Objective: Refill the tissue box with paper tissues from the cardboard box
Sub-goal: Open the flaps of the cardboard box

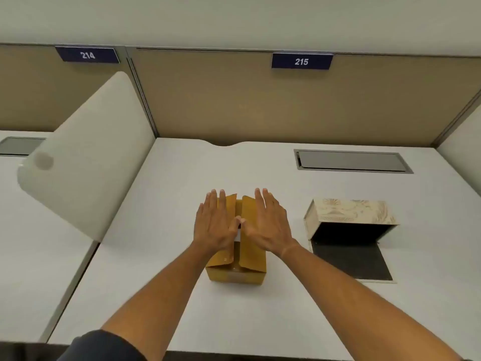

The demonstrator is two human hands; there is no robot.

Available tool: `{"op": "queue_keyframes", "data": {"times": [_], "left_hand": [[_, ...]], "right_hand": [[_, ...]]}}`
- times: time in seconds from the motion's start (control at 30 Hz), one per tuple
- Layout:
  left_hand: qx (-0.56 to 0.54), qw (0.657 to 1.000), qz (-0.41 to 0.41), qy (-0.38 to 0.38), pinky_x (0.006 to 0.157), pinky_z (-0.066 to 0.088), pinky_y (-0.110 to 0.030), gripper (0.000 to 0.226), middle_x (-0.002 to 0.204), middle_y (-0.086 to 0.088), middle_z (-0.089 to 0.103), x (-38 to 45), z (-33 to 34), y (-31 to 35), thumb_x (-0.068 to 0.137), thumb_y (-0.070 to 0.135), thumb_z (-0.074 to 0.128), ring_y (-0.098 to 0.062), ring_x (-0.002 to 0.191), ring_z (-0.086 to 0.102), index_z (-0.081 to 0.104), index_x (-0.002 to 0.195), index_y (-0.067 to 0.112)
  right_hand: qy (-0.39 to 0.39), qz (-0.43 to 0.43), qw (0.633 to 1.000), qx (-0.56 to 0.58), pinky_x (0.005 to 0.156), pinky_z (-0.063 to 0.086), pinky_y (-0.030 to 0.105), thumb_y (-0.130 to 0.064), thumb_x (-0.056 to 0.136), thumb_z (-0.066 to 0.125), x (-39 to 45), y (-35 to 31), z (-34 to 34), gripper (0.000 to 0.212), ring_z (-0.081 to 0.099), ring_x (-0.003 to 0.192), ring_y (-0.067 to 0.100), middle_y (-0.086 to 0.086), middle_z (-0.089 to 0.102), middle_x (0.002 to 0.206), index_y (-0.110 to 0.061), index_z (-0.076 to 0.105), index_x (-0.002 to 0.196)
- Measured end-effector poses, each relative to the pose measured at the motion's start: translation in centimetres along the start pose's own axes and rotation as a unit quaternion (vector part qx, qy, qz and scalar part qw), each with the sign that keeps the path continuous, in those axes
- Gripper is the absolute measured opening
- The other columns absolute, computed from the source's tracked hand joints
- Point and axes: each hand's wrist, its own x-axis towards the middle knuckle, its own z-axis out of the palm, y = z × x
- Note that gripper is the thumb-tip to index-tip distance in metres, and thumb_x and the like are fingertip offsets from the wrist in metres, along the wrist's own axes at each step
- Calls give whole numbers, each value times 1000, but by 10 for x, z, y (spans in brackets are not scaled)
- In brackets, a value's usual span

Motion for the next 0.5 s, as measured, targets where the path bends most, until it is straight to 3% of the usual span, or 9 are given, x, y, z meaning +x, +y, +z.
{"op": "queue_keyframes", "data": {"times": [0.17,0.5], "left_hand": [[-64,997,-25,-45,116,20,-46,80,162,-10,4,5,12,-7,94,57,37,-29,148,6,1,152,16],[-104,989,-60,-83,113,25,-50,82,162,-10,4,10,24,-5,93,54,42,-32,147,13,-2,152,17]], "right_hand": [[-42,26,998,41,121,17,47,-58,88,45,-1,1,15,91,10,152,29,9,9,166,-16,5,157],[-90,45,994,51,119,25,52,-51,93,48,-4,0,31,86,9,151,34,9,2,167,-21,1,157]]}}
